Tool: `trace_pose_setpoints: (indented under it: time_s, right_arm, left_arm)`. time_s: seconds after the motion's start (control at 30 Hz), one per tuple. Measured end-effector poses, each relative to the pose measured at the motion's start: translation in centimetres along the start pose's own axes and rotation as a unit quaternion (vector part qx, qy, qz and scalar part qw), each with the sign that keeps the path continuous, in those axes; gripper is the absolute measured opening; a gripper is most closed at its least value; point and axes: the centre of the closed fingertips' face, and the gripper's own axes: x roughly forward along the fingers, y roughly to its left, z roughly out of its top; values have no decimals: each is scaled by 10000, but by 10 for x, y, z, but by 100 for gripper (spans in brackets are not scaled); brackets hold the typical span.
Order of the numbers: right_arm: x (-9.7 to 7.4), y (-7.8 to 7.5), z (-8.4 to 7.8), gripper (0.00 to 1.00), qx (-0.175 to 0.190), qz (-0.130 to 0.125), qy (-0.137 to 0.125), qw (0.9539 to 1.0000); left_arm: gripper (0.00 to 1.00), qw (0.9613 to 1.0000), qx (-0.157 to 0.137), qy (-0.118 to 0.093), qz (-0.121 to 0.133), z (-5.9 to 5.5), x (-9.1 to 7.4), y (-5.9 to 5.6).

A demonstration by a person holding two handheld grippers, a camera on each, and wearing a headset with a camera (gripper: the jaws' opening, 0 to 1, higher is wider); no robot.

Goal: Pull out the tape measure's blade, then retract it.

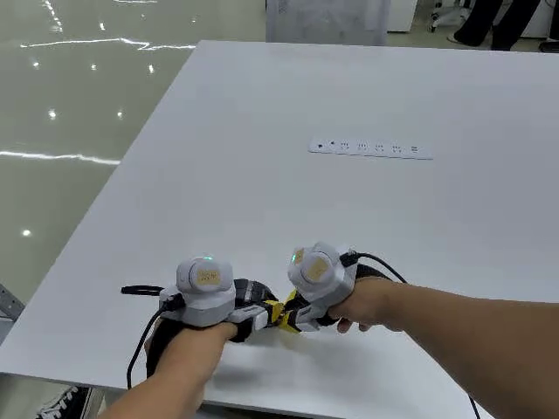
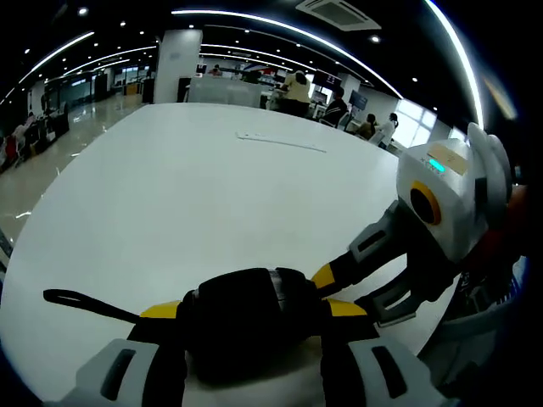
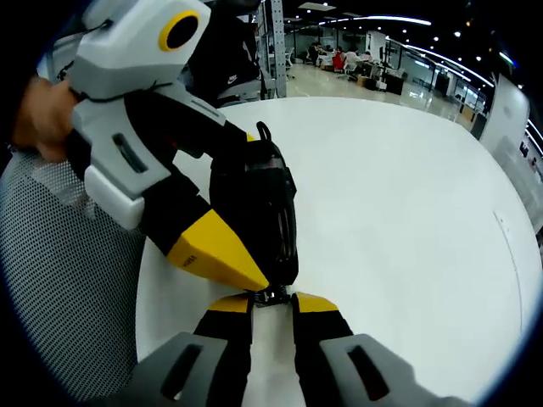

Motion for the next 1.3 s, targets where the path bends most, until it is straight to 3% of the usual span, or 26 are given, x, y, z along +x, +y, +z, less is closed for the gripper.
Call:
trace_pose_setpoints:
  time_s: [0.07,0.1,0.17,0.2,0.23,0.33,0.4,0.43,0.5,0.57,0.7,0.8,0.83,0.87,0.9,0.97,1.0,1.07,1.17,1.23,1.3]
  right_arm:
    - [-2,-1,-2,24,-5,-25,2,10000]
    - [-4,-2,-4,26,6,-69,5,10000]
    - [-9,-4,-10,27,14,-120,22,9999]
    - [-11,-4,-12,27,42,-140,19,9999]
    - [-16,-4,-14,27,105,-166,-11,9998]
    - [-28,-7,-19,28,319,-281,-102,9990]
    - [-36,-8,-21,30,363,-355,-227,9985]
    - [-43,-8,-25,32,418,-375,-257,9981]
    - [-56,-10,-32,35,517,-494,-350,9968]
    - [-74,-10,-36,37,801,-603,-563,9934]
    - [-108,-12,-50,44,928,-844,-778,9890]
    - [-131,-14,-64,51,1217,-1019,-941,9828]
    - [-141,-16,-71,53,1330,-1158,-1004,9792]
    - [-149,-17,-76,54,1398,-1246,-1036,9768]
    - [-159,-18,-82,55,1465,-1383,-1128,9730]
    - [-172,-18,-93,57,1655,-1523,-1202,9669]
    - [-180,-18,-101,58,1719,-1638,-1228,9636]
    - [-190,-14,-111,60,1698,-1692,-1215,9632]
    - [-207,-7,-129,65,1667,-1862,-1147,9615]
    - [-217,-1,-139,68,1714,-1878,-1181,9599]
    - [-222,3,-148,72,1773,-1906,-1200,9580]
  left_arm:
    - [61,9999,156,59,-9,-1,-3,2]
    - [63,9992,392,17,88,3,-6,7]
    - [72,9946,955,-317,237,21,-10,12]
    - [75,9946,971,-299,192,23,-11,11]
    - [77,9952,959,-203,83,24,-12,10]
    - [89,9936,1027,-231,-420,29,-14,4]
    - [100,9908,1035,-262,-829,29,-18,-1]
    - [100,9878,1061,-130,-1131,23,-23,-5]
    - [100,9848,1244,-61,-1208,18,-29,2]
    - [100,9852,1261,-75,-1160,16,-35,13]
    - [100,9861,1038,-378,-1243,24,-46,25]
    - [100,9833,1133,-522,-1326,27,-58,24]
    - [100,9785,1294,-392,-1556,21,-63,18]
    - [100,9754,1474,-341,-1604,19,-66,17]
    - [100,9719,1746,-414,-1523,21,-69,20]
    - [100,9687,1838,-449,-1610,21,-75,20]
    - [100,9690,1697,-394,-1753,20,-79,18]
    - [100,9694,1593,-403,-1823,22,-81,22]
    - [100,9735,1654,-473,-1508,28,-85,38]
    - [100,9744,1605,-533,-1480,30,-88,41]
    - [100,9752,1609,-453,-1450,23,-87,43]
